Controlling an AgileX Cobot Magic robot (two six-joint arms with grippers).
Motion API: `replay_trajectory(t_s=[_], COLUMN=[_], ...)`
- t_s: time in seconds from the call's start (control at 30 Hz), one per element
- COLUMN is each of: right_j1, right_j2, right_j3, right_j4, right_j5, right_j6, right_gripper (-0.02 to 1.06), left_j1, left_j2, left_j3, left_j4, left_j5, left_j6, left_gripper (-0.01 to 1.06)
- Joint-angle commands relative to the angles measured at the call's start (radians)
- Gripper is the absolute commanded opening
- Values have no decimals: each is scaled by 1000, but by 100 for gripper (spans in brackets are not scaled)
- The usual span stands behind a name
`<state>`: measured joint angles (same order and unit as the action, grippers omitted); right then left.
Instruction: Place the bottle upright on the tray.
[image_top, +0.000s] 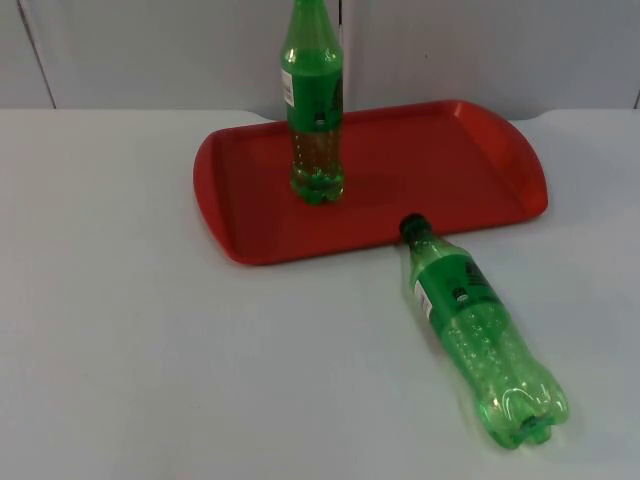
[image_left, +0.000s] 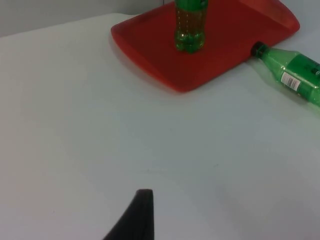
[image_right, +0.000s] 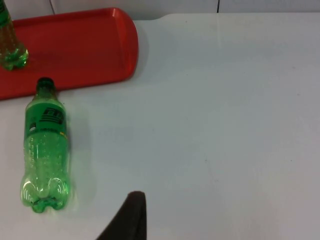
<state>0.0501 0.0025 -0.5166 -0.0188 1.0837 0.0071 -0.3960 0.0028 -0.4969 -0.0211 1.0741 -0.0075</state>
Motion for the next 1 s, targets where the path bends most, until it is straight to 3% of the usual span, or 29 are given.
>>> replay_trajectory(t_s=[0.0,0.8,0.97], right_j1=[-7,-7,-7], right_j2=[-3,-3,-3], right_j3=[0,0,-1], right_j4=[4,4,56], right_j5=[-8,-6,-11], right_j6=[1,10,8], right_gripper=[105,105,105], left_j1=[2,2,2], left_j2=[-3,-3,-3], left_j3=[3,3,3], left_j4=[4,4,4], left_j5=[1,1,1], left_j6=[-6,-6,-6], left_gripper=[105,105,105])
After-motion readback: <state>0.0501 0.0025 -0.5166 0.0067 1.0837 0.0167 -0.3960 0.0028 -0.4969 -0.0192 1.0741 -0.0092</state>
